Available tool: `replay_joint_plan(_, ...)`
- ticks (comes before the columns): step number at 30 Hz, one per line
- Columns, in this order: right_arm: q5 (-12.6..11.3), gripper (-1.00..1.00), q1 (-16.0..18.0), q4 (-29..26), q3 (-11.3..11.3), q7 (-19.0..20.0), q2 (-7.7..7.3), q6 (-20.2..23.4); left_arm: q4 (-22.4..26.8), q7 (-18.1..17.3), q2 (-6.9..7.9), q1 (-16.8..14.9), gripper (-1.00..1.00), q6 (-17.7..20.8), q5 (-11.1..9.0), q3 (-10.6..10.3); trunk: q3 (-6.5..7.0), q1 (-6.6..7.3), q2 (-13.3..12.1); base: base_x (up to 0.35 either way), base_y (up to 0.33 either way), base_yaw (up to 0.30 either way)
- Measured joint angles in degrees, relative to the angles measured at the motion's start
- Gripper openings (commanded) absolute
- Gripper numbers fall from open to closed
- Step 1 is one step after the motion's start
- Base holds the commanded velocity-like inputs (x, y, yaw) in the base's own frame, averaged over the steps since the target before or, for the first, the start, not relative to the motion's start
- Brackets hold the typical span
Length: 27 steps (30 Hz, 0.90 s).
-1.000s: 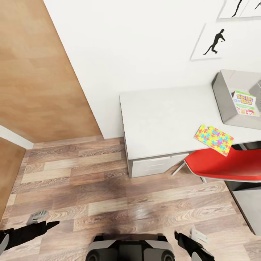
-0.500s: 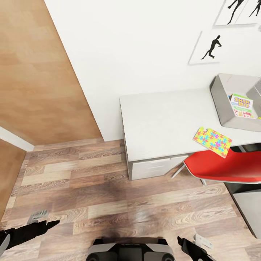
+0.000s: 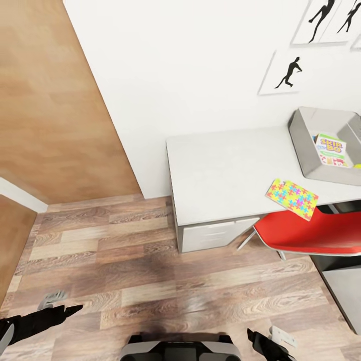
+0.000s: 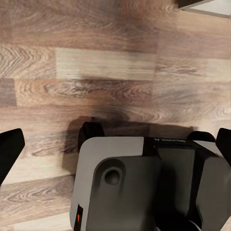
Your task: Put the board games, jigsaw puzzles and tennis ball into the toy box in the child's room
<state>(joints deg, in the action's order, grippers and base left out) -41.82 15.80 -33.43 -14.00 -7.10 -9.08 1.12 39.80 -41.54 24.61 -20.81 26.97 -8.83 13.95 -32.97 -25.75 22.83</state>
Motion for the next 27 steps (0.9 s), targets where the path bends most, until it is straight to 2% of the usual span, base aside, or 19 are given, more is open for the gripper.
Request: replay_joint_plan(27,0.08,1.0,0.0,1.89,0.04,-0.04,0.15,-1.04,0.0,0.61,-0.04,0.0,1.0,0.07,0.01,-0.07,2.47,0.0,0.0,0.0,0.0,0.0)
